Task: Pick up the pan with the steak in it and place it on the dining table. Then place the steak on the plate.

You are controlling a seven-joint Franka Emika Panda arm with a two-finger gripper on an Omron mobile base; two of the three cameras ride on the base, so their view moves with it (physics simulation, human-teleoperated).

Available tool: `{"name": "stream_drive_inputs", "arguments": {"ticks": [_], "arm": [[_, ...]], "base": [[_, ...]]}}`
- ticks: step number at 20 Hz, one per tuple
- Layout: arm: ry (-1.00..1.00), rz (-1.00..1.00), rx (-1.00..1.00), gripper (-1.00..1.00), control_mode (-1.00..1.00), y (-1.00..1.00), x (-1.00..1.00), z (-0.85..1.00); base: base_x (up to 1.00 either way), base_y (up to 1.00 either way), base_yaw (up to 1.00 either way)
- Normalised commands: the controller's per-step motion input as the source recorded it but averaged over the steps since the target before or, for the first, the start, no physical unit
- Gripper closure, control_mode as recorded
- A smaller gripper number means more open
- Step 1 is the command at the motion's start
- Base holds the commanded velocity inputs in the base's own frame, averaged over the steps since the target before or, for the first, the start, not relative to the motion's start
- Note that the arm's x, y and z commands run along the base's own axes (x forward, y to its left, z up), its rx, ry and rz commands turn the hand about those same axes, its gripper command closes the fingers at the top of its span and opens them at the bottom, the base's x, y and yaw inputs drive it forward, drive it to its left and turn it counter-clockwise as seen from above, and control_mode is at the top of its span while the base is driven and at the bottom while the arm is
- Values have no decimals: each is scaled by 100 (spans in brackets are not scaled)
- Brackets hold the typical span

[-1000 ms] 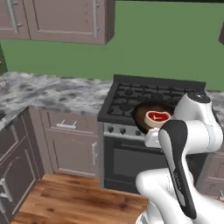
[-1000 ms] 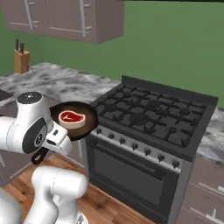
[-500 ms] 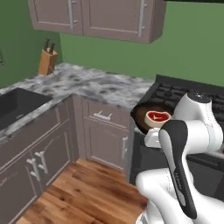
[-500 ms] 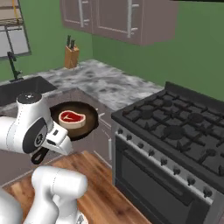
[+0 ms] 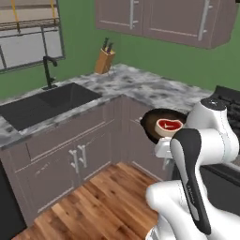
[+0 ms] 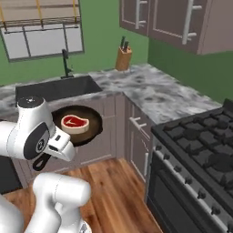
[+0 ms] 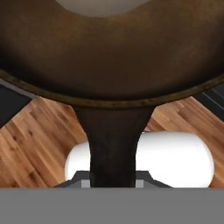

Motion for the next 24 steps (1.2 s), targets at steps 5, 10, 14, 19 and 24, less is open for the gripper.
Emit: {"name": "stream_drive_inputs", "arguments": {"ticks": [5, 10, 14, 19, 24], "arm": [[0, 0, 0, 100, 100, 0, 0, 0], [0, 0, 0, 100, 100, 0, 0, 0], [0, 0, 0, 100, 100, 0, 0, 0], [0, 0, 0, 100, 100, 0, 0, 0], [0, 0, 0, 100, 100, 0, 0, 0]], "base": [[-7, 0, 50], [-3, 0, 50], [-3, 0, 50], [-3, 0, 50], [-2, 0, 50]]}}
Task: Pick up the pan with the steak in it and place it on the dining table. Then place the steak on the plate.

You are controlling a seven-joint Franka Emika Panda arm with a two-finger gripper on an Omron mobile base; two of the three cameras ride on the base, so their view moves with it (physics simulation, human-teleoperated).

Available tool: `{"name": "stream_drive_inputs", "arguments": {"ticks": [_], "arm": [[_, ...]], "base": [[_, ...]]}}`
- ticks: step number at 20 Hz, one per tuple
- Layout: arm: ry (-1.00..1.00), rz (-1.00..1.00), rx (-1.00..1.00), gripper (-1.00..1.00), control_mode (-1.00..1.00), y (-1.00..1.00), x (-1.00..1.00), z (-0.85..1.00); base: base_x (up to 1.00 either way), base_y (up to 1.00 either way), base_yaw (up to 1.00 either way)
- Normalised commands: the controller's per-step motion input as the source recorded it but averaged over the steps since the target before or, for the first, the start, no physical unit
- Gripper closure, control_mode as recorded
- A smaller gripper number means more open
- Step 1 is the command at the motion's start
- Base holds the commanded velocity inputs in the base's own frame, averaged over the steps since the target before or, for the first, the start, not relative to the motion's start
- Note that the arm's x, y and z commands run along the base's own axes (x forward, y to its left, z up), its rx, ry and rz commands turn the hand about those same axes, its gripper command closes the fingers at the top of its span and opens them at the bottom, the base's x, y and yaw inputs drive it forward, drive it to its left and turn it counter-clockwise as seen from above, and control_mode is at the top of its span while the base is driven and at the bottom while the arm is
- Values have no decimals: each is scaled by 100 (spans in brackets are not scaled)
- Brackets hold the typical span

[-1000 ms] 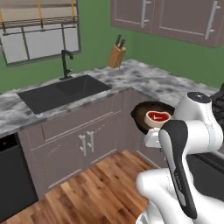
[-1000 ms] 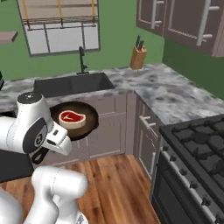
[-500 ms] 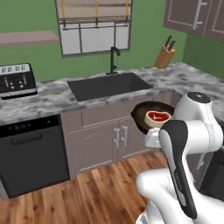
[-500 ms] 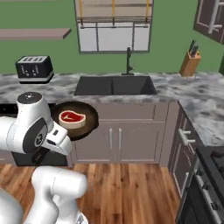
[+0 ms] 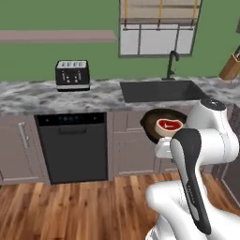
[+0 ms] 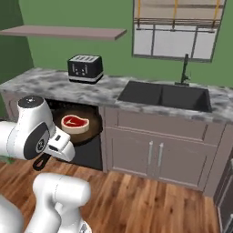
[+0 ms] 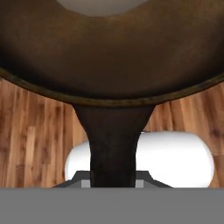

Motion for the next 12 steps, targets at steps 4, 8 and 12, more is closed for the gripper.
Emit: {"name": "stream_drive_inputs", "arguments": {"ticks": [4, 8, 12], "arm": [[0, 0, 0, 100, 100, 0, 0, 0], [0, 0, 0, 100, 100, 0, 0, 0], [0, 0, 0, 100, 100, 0, 0, 0]], "base": [[-2, 0, 50], [-2, 0, 50], [-2, 0, 50]]}}
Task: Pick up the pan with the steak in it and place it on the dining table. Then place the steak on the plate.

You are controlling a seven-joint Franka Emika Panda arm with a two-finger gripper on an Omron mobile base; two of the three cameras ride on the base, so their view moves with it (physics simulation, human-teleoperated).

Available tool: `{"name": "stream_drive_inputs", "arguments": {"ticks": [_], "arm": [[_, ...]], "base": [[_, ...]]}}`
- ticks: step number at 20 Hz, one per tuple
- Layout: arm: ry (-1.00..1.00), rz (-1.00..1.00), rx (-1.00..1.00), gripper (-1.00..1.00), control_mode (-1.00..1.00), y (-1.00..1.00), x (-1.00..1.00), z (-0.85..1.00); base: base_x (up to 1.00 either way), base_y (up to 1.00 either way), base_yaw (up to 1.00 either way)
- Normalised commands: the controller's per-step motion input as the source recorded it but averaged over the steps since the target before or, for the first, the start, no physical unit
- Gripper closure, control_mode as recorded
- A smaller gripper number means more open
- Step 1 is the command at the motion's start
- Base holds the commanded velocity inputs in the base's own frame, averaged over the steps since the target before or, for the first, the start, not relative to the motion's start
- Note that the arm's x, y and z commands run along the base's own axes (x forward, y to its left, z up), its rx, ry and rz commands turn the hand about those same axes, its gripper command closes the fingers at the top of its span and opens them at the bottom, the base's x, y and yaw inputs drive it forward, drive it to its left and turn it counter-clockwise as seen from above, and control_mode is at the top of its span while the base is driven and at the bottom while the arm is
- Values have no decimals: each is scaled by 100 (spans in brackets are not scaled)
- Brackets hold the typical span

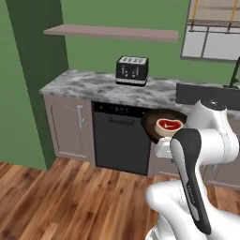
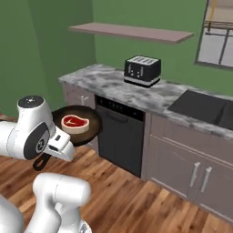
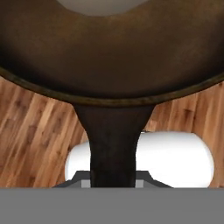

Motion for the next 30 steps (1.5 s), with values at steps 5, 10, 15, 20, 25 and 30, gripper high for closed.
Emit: {"name": "stream_drive_inputs", "arguments": {"ticks": [5, 10, 15, 20, 25, 30], "arm": [[0, 0, 0, 100, 100, 0, 0, 0], [0, 0, 0, 100, 100, 0, 0, 0], [0, 0, 0, 100, 100, 0, 0, 0], [0, 0, 0, 100, 100, 0, 0, 0], [0, 0, 0, 100, 100, 0, 0, 0], [0, 0, 0, 100, 100, 0, 0, 0]], "base": [[-2, 0, 50], [-2, 0, 50], [-2, 0, 50], [-2, 0, 50], [-2, 0, 50], [-1, 0, 50]]}}
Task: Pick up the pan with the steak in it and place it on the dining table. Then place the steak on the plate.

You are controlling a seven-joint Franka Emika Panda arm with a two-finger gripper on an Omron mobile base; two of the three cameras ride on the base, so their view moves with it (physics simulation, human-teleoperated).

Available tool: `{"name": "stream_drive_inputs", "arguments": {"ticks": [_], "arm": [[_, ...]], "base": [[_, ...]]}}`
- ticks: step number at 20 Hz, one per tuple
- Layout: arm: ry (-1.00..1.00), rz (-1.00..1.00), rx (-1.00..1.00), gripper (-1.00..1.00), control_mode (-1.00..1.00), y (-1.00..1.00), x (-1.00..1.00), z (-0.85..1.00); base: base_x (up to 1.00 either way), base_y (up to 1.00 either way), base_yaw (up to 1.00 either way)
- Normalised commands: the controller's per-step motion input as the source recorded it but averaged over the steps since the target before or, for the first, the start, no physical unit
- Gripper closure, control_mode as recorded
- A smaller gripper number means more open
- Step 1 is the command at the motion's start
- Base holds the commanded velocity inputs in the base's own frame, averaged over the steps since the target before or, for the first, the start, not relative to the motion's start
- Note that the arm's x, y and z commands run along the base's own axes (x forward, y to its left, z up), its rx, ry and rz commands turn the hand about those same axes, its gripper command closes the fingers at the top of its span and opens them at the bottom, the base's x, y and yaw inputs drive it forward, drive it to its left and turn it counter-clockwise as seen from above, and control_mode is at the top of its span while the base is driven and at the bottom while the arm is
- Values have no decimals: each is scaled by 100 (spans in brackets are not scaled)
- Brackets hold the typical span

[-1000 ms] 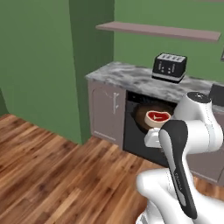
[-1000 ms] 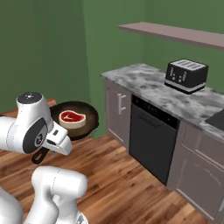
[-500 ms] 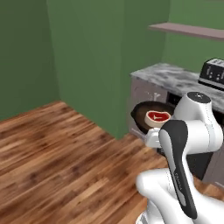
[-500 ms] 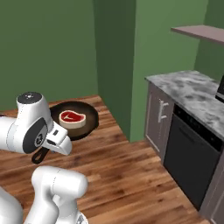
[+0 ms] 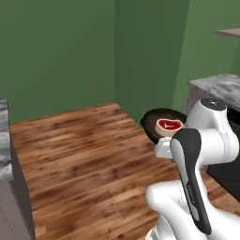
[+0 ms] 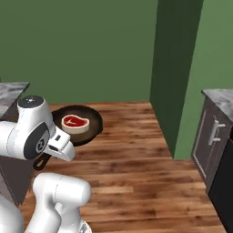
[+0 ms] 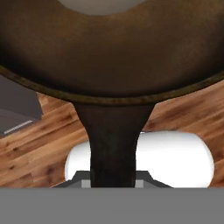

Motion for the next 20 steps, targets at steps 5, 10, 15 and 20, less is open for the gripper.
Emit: {"name": "stream_drive_inputs", "arguments": {"ticks": [5, 10, 15, 20], "arm": [[0, 0, 0, 100, 100, 0, 0, 0], [0, 0, 0, 100, 100, 0, 0, 0], [0, 0, 0, 100, 100, 0, 0, 0], [0, 0, 0, 100, 100, 0, 0, 0]], "base": [[-3, 0, 50], [-7, -3, 45], [-2, -3, 30], [0, 0, 1]]}}
